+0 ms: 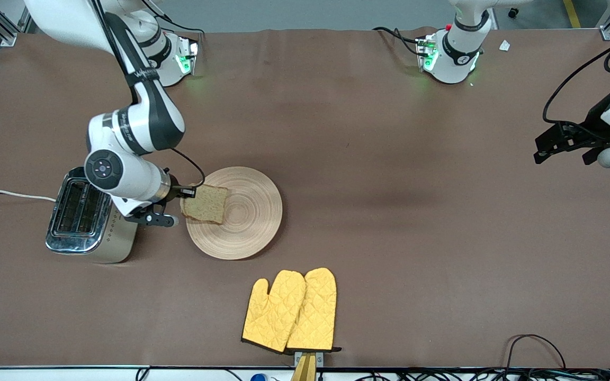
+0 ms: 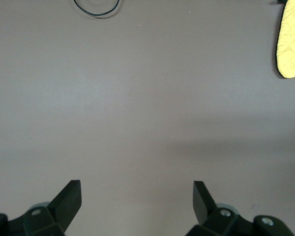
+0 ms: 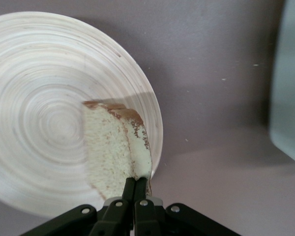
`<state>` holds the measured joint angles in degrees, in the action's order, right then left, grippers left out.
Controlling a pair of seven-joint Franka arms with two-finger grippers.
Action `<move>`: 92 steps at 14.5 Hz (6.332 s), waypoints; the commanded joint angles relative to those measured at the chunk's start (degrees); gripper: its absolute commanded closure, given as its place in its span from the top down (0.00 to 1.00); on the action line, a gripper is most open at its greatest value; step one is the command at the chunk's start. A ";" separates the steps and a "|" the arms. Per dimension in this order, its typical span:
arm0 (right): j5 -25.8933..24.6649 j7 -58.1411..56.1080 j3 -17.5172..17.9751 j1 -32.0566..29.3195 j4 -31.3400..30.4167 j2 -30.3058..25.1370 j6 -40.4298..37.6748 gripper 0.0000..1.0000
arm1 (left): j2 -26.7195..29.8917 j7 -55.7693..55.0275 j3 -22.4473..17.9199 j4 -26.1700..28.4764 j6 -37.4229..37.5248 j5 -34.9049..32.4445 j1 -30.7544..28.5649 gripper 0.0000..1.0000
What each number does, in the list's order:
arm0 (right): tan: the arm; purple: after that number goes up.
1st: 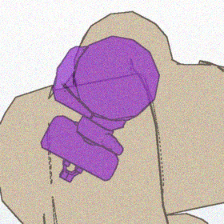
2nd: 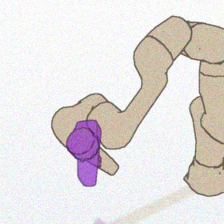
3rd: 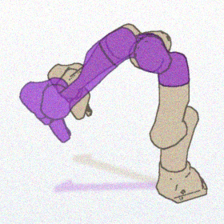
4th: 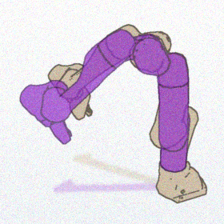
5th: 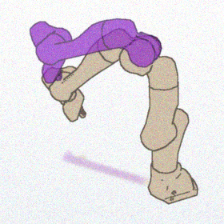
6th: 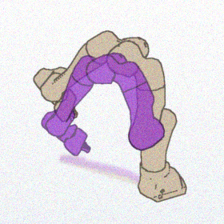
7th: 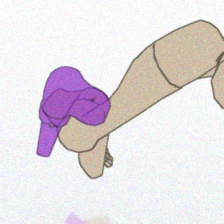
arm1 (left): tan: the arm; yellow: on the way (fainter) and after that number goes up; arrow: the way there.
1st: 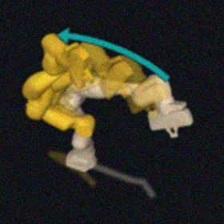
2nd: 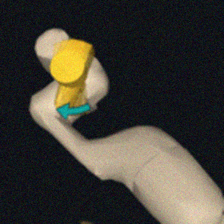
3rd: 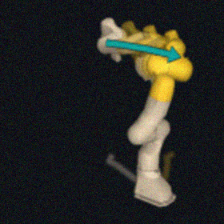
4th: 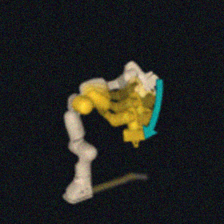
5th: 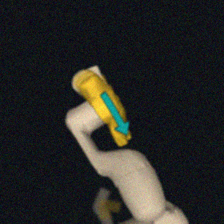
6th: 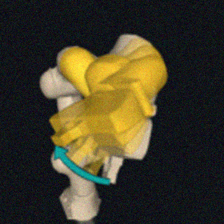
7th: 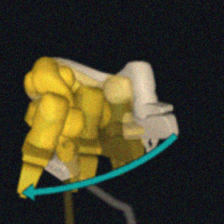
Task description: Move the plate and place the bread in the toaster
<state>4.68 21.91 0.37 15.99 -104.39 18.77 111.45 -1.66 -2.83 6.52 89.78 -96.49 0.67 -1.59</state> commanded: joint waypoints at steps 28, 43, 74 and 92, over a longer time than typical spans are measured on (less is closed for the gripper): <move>-47.13 8.77 0.16 -2.98 6.92 -6.91 -24.18 0.00 | -0.10 -0.59 0.43 -1.10 1.21 -0.67 -0.08 1.00; -50.82 8.68 0.25 -5.53 3.67 -4.62 -15.82 0.00 | -0.10 -0.33 0.43 -1.09 1.21 -0.58 -0.17 1.00; -22.79 9.75 1.39 1.59 3.41 -17.44 -18.54 1.00 | -0.10 -0.33 0.43 -1.09 1.30 -0.58 -0.25 1.00; -1.52 -30.51 8.22 -29.14 1.21 -31.69 -19.95 1.00 | -0.10 -0.42 0.43 -1.09 1.30 -0.84 -0.17 1.00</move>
<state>0.44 -4.87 3.88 -6.63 -102.84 -12.46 91.08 -1.66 -2.83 6.57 89.73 -96.44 0.67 -1.64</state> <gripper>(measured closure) 0.000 0.000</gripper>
